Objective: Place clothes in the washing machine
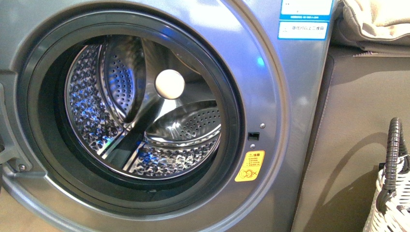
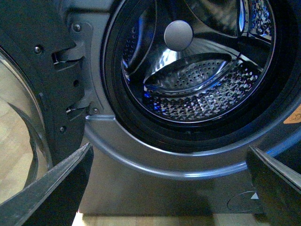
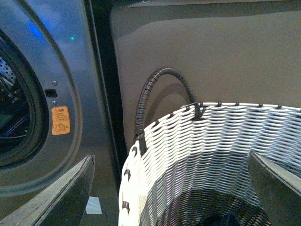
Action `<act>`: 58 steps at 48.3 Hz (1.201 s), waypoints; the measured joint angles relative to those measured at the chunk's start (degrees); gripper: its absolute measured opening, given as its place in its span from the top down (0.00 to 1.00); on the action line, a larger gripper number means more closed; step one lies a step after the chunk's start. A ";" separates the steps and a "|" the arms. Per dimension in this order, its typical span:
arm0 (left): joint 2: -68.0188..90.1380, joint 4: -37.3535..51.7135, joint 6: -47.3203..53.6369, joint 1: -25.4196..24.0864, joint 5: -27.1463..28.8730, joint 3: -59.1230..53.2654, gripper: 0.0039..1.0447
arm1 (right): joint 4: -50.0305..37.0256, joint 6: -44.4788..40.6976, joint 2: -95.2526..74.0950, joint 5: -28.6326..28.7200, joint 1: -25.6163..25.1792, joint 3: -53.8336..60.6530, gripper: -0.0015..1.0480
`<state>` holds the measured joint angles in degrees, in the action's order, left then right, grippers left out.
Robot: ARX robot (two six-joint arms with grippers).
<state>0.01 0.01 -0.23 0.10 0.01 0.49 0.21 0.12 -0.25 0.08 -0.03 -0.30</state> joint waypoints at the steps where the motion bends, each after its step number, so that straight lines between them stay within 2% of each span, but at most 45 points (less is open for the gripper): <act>1: 0.00 0.00 0.00 0.02 0.00 0.00 0.06 | 0.00 0.00 0.00 0.00 0.00 0.00 0.07; 47: 0.00 0.00 0.00 0.02 0.00 0.02 0.06 | -0.50 0.20 0.09 -0.31 -0.04 0.11 0.07; 49: 0.00 0.00 0.00 0.02 0.00 0.00 0.06 | -7.61 2.01 -0.74 1.31 -2.08 0.57 0.07; 51: 0.00 0.00 -0.02 0.00 0.00 0.02 0.06 | -15.74 3.52 -3.37 5.27 -6.51 0.61 0.07; 58: 0.02 0.00 0.00 0.02 0.00 0.00 0.06 | -31.93 5.77 -17.38 12.48 -16.13 0.70 0.07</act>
<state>0.03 0.01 -0.23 0.12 0.01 0.49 -31.73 5.89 -17.63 12.56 -16.16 0.40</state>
